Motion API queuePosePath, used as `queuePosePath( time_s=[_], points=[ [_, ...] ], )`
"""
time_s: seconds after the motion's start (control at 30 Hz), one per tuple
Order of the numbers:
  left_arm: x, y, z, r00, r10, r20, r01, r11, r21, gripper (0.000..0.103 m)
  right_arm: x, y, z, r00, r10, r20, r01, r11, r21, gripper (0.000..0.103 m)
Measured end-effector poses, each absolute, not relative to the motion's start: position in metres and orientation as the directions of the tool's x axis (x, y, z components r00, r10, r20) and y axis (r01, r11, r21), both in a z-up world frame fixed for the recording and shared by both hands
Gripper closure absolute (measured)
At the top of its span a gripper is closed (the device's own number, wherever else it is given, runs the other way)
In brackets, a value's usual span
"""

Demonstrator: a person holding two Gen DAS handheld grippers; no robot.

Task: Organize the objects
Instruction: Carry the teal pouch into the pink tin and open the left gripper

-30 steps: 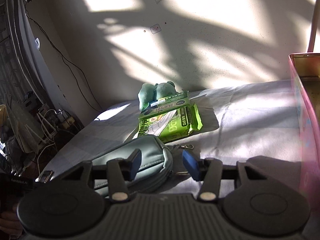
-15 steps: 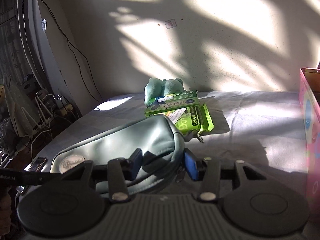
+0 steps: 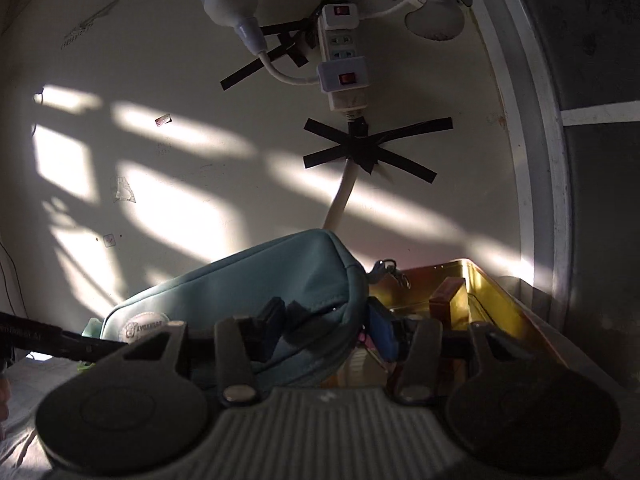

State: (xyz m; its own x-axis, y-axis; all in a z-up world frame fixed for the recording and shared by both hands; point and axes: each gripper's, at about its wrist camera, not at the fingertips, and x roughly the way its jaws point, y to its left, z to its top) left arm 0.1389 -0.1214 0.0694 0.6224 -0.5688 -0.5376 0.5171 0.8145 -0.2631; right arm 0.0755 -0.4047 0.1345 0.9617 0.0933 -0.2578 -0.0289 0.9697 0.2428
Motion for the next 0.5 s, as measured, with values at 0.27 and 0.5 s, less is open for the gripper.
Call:
queuePosePath(
  time_s=[0.27, 0.5],
  points=[
    [0.179, -0.198, 0.042, 0.574, -0.514, -0.637, 0.518, 0.831, -0.204, 0.056, 0.112, -0.46, 0.095, 0.918, 0.013, -0.396, 0.117, 0.946, 0.303, 0.058],
    [0.202, -0.207, 0.043, 0.687, -0.392, -0.612, 0.406, 0.906, -0.124, 0.051, 0.136, -0.457, 0.08, 0.913, -0.002, -0.407, 0.133, 0.946, 0.295, 0.038]
  ],
)
